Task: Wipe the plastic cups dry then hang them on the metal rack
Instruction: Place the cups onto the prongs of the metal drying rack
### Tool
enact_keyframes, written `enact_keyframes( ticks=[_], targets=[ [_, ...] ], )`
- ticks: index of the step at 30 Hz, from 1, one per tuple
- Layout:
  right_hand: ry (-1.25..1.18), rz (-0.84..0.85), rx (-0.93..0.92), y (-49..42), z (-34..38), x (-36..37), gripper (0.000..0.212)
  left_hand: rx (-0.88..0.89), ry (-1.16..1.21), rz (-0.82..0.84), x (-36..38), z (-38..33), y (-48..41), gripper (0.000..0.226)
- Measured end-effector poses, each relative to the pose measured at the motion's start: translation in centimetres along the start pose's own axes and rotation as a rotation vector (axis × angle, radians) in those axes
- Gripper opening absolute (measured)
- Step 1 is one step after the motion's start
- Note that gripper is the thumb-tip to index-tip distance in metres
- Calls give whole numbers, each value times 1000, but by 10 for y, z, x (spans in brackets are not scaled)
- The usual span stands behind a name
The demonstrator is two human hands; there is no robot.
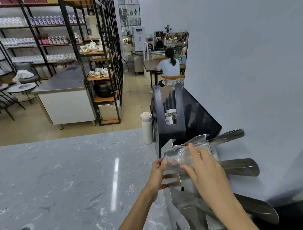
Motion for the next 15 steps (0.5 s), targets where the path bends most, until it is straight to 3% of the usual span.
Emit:
enact_keyframes(
  ticks=[7,12,15],
  targets=[
    [-67,2,-68,4,-9,3,76,-63,24,54,-5,5,15,43],
    [-94,-5,-106,22,-13,-2,67,106,-4,66,-3,9,37,35],
    [-193,-132,-118,41,-5,-12,57,211,-91,95,-7,6,64,43]
  ],
)
Point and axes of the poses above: each hand's wrist, its own y-axis away from the middle knuckle, its own x-axis out of the palm, z = x × y, the point moved 2 cm from there along -y, towards the middle knuckle, and after that the axes turned 8 degrees about y, right-handed, at the moved point
